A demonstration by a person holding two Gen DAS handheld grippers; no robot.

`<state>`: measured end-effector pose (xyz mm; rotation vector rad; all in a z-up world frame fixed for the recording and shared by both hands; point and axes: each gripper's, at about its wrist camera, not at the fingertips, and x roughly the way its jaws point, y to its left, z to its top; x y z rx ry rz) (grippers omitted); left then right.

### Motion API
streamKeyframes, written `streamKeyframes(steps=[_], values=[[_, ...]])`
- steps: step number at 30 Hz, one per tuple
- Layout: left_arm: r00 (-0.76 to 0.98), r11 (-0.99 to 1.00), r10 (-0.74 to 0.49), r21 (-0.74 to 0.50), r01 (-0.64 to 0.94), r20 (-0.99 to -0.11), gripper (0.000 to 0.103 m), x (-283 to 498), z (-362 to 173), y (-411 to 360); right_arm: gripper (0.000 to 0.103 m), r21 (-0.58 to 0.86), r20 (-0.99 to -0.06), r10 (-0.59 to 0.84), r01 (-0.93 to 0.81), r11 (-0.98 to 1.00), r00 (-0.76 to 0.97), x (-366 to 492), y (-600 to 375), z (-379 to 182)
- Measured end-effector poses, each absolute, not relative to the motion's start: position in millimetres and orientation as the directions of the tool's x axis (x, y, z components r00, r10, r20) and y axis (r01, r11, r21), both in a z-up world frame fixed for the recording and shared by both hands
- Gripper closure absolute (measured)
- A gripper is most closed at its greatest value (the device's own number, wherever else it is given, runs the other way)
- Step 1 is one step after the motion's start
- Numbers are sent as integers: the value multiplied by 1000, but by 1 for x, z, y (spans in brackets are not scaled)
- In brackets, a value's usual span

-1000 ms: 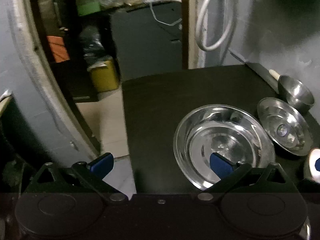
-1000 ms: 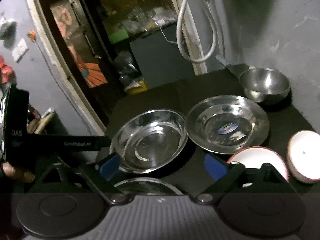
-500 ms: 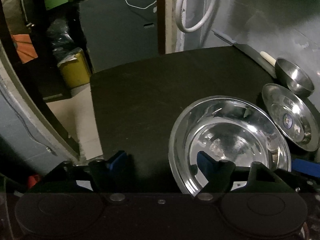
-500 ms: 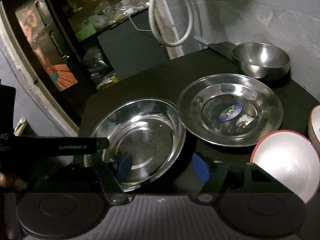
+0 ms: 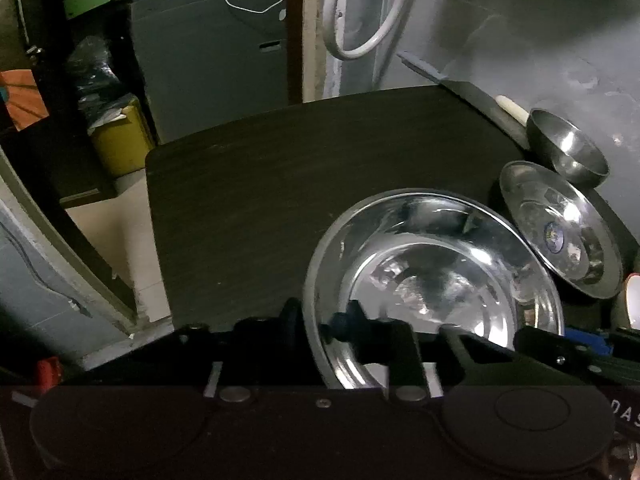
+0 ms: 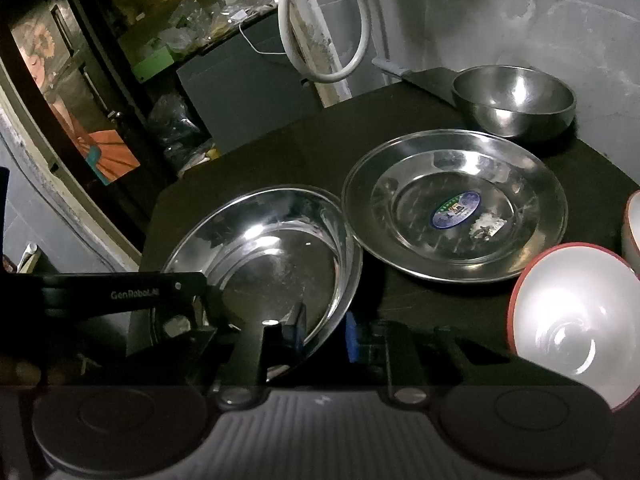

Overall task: Organize plates and bowls
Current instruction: 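Close the left tool on the bowl rim and lift it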

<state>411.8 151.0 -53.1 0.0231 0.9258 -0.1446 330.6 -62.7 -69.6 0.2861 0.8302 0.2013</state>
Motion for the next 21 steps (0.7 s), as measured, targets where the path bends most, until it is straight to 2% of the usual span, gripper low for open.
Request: streamKeyframes(steps=[7, 16, 21], values=[[606, 992, -100, -30, 124, -789, 84, 406, -49, 154, 82, 354, -678, 324, -93, 931, 660, 328, -64, -68], [655, 995, -66, 4, 104, -753, 84, 374, -29, 160, 82, 363, -637, 369, -158, 918, 677, 311, -63, -50], [673, 991, -85, 5, 131, -735, 84, 346, -14, 154, 81, 366, -627, 383, -178, 914, 678, 283, -77, -36]])
